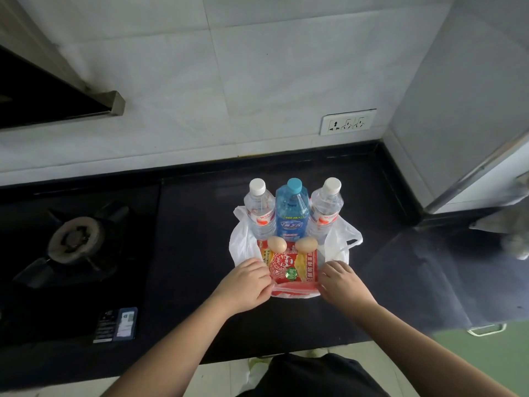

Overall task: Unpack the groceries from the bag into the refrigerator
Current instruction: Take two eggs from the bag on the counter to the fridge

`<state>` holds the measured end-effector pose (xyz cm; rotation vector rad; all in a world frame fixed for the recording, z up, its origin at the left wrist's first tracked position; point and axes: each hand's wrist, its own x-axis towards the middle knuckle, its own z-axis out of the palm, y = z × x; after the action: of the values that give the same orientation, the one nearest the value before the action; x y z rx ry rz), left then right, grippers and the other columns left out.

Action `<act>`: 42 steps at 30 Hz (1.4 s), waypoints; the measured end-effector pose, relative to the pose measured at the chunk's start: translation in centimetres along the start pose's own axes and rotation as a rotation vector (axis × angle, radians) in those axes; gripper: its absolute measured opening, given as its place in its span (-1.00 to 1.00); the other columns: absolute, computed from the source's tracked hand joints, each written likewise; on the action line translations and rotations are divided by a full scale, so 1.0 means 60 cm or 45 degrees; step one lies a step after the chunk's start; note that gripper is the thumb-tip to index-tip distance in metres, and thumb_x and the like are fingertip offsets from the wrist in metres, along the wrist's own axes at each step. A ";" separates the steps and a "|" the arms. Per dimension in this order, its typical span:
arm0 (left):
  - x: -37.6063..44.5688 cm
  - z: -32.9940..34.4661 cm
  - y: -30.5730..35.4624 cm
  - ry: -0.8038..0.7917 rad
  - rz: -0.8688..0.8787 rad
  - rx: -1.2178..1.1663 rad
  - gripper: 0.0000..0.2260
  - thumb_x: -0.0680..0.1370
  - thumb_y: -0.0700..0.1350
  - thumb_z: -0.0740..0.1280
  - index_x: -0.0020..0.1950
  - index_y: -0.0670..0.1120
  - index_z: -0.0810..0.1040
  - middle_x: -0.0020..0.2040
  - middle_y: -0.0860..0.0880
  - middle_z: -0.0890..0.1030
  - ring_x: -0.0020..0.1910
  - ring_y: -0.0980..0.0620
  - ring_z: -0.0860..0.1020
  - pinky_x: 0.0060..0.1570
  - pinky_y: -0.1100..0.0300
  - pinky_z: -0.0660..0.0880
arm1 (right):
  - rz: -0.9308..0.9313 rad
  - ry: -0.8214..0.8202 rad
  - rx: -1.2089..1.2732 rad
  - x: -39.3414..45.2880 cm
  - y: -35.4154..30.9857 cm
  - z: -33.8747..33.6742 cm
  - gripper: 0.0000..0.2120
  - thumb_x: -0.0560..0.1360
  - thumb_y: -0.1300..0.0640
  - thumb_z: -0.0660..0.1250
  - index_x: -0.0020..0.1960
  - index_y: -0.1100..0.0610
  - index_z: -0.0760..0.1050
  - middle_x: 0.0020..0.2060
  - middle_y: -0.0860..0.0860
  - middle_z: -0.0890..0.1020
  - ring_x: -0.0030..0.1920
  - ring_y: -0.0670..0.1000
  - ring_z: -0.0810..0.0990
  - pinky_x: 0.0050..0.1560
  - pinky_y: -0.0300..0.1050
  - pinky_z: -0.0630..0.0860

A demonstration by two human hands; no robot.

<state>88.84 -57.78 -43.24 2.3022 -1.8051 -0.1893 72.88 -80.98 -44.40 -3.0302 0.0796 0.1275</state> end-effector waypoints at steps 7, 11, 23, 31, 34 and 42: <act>-0.002 -0.006 -0.015 -0.159 -0.287 -0.199 -0.75 0.67 0.02 0.11 0.16 -0.06 0.50 0.08 0.01 0.61 0.06 0.03 0.53 0.13 0.13 0.44 | -0.013 0.046 0.188 -0.011 0.019 0.013 -0.83 0.52 0.00 0.35 0.08 0.00 0.59 -0.03 -0.07 0.67 0.00 0.00 0.66 0.18 0.00 0.56; -0.013 0.008 -0.021 -0.141 -0.471 -0.291 -0.83 0.64 -0.10 0.18 0.17 -0.09 0.50 0.11 0.01 0.55 0.10 0.02 0.49 0.06 0.15 0.48 | 0.197 0.063 0.520 -0.028 0.025 0.019 -0.70 0.59 -0.06 0.14 0.16 0.02 0.56 0.06 -0.09 0.61 0.09 -0.04 0.57 0.22 -0.05 0.50; 0.062 -0.015 0.000 0.208 -0.181 -0.163 -0.72 0.57 -0.13 0.27 0.29 -0.09 0.50 0.20 0.00 0.54 0.15 0.07 0.48 0.19 0.16 0.43 | 0.157 0.336 0.330 0.045 -0.012 -0.030 -0.83 0.51 0.12 0.38 0.09 0.09 0.58 0.03 0.01 0.63 0.03 0.09 0.61 0.12 0.03 0.51; 0.088 0.004 -0.001 0.041 -0.260 -0.015 -0.59 0.57 -0.09 0.28 0.42 -0.10 0.39 0.42 -0.07 0.39 0.41 -0.06 0.33 0.40 -0.01 0.31 | 0.146 0.304 0.030 0.091 -0.043 -0.053 -0.72 0.34 0.16 0.51 0.04 0.11 0.60 -0.08 0.02 0.65 -0.05 0.11 0.61 0.04 0.01 0.51; 0.095 0.009 0.000 -0.001 -0.317 0.006 -0.56 0.57 -0.11 0.28 0.45 -0.10 0.36 0.47 -0.07 0.33 0.46 -0.08 0.28 0.43 -0.02 0.26 | 0.124 0.114 0.103 0.098 -0.041 -0.049 -0.60 0.42 0.12 0.46 0.24 0.11 0.53 0.15 0.05 0.61 0.18 0.11 0.57 0.27 0.01 0.43; 0.107 0.011 0.007 -0.038 -0.398 -0.011 -0.57 0.53 -0.18 0.32 0.38 -0.06 0.33 0.40 -0.04 0.33 0.36 -0.07 0.36 0.35 0.02 0.36 | 0.067 -0.092 0.101 0.109 -0.032 -0.035 -0.47 0.54 0.14 0.31 0.48 0.06 0.27 0.41 0.04 0.37 0.44 0.09 0.28 0.45 -0.01 0.21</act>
<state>89.84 -64.17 -43.62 2.5761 -1.4423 -0.2802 79.67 -79.61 -42.67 -2.9417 0.1542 0.2322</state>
